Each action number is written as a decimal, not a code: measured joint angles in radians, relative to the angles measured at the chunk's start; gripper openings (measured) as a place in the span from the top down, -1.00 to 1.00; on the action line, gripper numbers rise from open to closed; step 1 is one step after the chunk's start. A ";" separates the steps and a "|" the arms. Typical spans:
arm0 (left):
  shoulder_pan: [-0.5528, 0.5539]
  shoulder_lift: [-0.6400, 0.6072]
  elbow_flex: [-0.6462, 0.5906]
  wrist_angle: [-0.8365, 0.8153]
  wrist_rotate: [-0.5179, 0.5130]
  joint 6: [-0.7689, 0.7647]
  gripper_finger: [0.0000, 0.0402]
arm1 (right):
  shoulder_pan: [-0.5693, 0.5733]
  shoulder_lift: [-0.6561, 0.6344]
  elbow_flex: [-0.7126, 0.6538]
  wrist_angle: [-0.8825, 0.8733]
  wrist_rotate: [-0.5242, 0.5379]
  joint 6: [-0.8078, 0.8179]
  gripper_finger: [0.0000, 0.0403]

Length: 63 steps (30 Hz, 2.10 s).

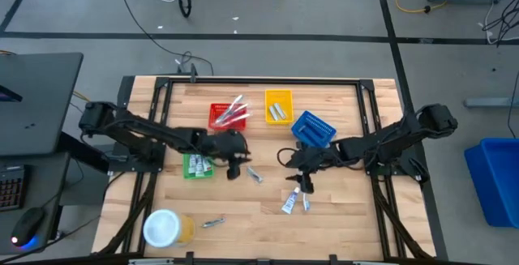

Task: Pick & Place Travel size toiletries
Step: Put the silver nail cutter into the yellow bin

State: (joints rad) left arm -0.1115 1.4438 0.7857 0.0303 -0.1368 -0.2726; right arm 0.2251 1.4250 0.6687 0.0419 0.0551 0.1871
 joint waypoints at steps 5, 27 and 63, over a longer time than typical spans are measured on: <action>-0.059 0.100 -0.001 0.038 0.000 0.045 0.22 | 0.017 0.000 -0.060 0.165 0.106 0.068 -0.14; -0.063 0.355 0.006 0.116 0.024 0.242 0.07 | 0.019 0.000 -0.128 0.254 0.101 0.131 -0.11; -0.064 0.359 0.003 0.287 -0.063 0.179 0.80 | -0.003 0.367 -0.054 0.599 0.187 -0.140 -0.36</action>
State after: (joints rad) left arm -0.1757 1.8030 0.7883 0.3172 -0.2001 -0.0941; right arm 0.2221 1.7916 0.6144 0.6407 0.2420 0.0469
